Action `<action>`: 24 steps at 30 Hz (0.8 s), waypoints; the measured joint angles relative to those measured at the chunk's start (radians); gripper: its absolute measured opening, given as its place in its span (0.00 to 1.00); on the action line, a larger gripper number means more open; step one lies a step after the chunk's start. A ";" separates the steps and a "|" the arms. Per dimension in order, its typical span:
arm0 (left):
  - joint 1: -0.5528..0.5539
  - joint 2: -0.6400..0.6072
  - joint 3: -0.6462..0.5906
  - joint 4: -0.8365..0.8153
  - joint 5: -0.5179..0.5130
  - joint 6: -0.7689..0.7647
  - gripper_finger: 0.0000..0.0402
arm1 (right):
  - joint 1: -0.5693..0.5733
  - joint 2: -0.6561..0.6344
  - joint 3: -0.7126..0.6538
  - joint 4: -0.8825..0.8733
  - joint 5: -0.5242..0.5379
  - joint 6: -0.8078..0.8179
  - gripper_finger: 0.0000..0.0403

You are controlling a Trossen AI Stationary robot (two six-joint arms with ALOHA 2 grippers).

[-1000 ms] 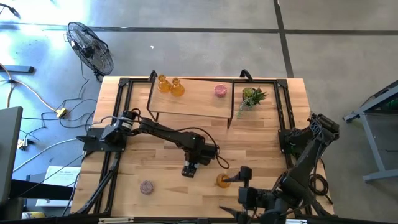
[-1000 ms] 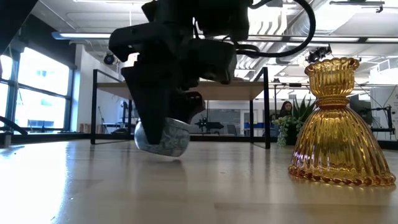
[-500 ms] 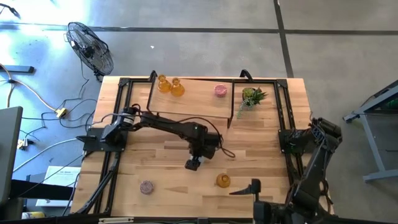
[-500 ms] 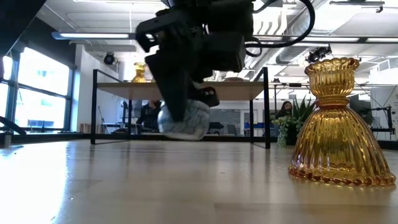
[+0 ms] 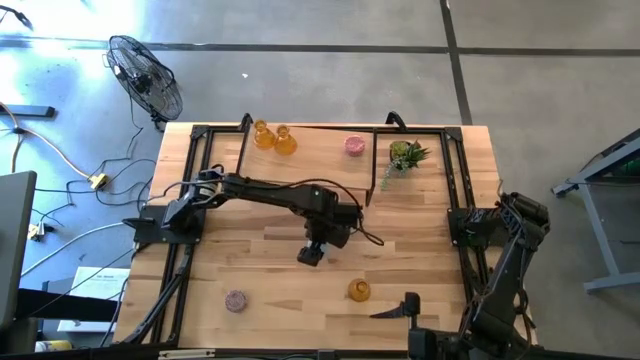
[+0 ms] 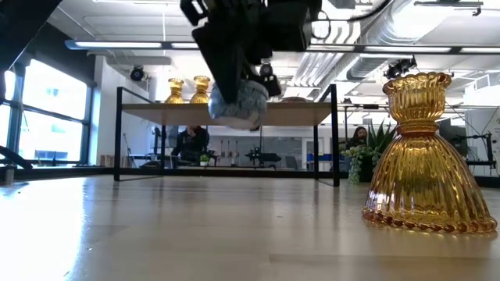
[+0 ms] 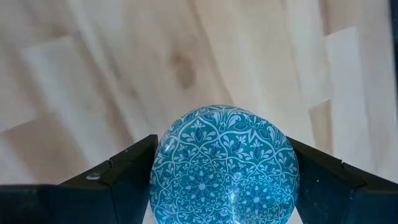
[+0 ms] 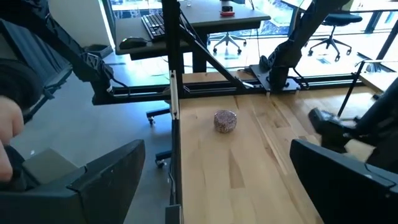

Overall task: Pick & Place candle stick holders
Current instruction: Put the blue scented candle on the shelf

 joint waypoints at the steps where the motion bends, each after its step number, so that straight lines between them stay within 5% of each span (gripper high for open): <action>1: 0.002 0.000 0.024 -0.024 -0.027 -0.001 0.74 | 0.000 0.000 0.000 0.000 -0.002 -0.001 0.98; 12: 0.090 0.000 0.329 -0.287 -0.170 -0.011 0.74 | 0.023 0.000 0.018 0.014 0.006 -0.154 0.98; 16: 0.150 0.000 0.436 -0.359 -0.202 -0.013 0.74 | 0.068 0.000 0.054 0.017 0.101 -0.265 0.98; 24: 0.329 -0.041 0.436 -0.354 -0.197 -0.001 0.74 | 0.155 -0.010 0.071 0.008 0.284 -0.368 0.98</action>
